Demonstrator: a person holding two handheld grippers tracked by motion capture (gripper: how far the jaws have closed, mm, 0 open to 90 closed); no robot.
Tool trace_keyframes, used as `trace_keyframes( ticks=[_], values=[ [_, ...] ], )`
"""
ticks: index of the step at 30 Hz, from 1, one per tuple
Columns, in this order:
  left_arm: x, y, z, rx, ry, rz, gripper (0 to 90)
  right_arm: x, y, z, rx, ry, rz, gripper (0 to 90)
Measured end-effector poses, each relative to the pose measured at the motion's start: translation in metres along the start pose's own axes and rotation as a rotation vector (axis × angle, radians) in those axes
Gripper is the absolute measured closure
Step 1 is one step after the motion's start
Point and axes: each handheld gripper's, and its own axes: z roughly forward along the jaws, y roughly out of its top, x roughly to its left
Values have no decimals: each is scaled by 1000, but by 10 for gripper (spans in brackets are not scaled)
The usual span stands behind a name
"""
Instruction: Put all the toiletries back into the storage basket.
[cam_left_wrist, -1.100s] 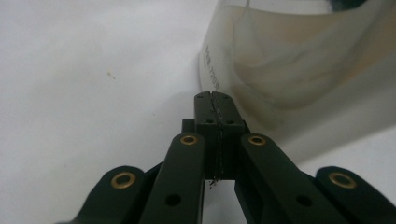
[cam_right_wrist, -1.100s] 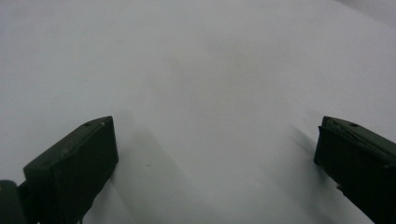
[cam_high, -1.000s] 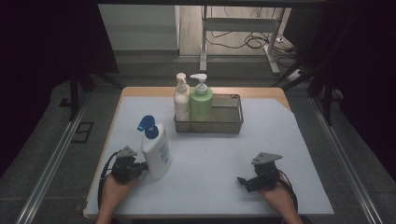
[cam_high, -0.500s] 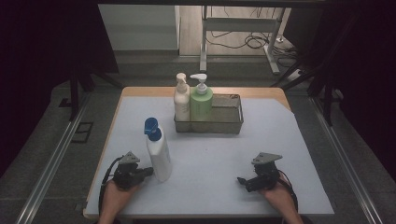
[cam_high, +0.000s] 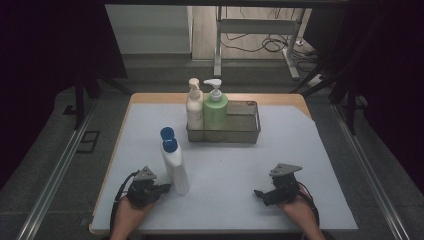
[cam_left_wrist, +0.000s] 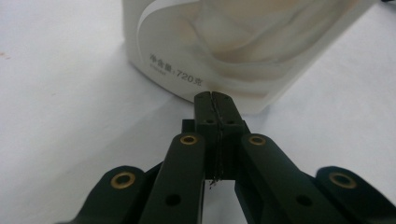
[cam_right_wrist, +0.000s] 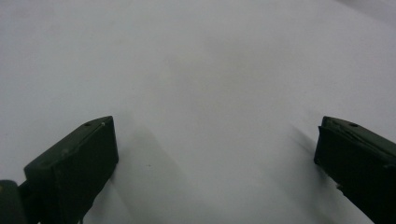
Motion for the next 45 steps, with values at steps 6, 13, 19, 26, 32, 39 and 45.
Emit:
trace_keyframes(
  ticks=[6, 13, 19, 26, 32, 39, 45],
  values=[
    [-9, 3, 6, 7, -24, 25, 894, 0, 0, 0, 2, 5, 3, 0],
    [-17, 7, 15, 15, -50, 50, 894, 0, 0, 0, 1, 4, 4, 0],
    [-22, 11, 20, 17, -48, 70, 894, 0, 0, 0, 2, 4, 4, 0],
    [-22, 8, 4, -22, -9, 61, 798, 0, 0, 0, 5, 6, 8, 0],
    [-19, 1, -5, -28, 68, 73, 603, 0, 1, -1, 8, 5, 9, 2],
    [-15, -4, -8, -16, 139, 65, 445, 5, 4, -5, 10, 12, -25, 31],
    [-7, -9, -13, -22, 168, 49, 312, 10, 8, -8, -13, 26, -33, 29]
  ],
)
